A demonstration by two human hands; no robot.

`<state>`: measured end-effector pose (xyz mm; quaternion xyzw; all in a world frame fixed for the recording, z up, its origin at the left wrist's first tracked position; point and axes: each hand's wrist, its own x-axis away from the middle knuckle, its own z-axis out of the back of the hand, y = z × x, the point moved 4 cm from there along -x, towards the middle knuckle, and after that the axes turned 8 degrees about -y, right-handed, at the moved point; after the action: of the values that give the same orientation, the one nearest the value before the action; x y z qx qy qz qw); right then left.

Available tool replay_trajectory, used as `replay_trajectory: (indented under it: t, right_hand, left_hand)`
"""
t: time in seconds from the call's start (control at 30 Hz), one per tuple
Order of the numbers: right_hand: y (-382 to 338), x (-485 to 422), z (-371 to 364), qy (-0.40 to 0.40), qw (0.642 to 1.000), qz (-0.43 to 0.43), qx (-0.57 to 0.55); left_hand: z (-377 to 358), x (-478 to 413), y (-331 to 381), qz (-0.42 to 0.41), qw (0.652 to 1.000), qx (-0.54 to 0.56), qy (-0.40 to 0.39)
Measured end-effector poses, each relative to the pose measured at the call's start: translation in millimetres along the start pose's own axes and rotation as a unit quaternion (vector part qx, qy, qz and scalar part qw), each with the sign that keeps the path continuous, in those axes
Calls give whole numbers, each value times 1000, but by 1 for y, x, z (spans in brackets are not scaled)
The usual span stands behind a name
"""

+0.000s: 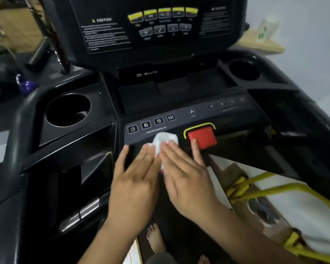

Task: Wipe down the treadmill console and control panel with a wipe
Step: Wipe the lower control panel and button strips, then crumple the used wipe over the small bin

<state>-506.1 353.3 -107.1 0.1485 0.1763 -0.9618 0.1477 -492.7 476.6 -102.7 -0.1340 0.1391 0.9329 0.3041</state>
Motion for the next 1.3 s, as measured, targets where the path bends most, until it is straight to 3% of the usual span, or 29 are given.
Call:
replay_trajectory:
  t: [0.17, 0.3, 0.43, 0.57, 0.77, 0.97, 1.13, 1.3]
  right_hand:
    - [-38, 6, -8, -45, 987, 32, -150]
    - [-12, 47, 52, -16, 944, -94, -317]
    - [27, 138, 129, 72, 878, -207, -427]
    - [52, 246, 206, 196, 866, -287, -360]
    - [70, 414, 293, 361, 799, -400, -268]
    - [51, 559, 344, 481, 728, -440, -213]
    - [34, 656, 361, 565, 641, -479, -199]
    - [34, 732, 363, 644, 542, -508, -182]
  left_hand:
    - [26, 17, -27, 13, 995, 58, 79]
    - [41, 11, 26, 75, 978, 190, 50]
    - [39, -8, 137, 1, 955, 296, 5]
    - [36, -7, 267, -44, 909, 409, -63]
    - [45, 30, 449, -203, 834, 490, -149]
    - [38, 89, 588, -292, 748, 534, -264]
    - [23, 137, 679, -323, 702, 530, -349]
    - [6, 177, 756, -392, 631, 484, -462]
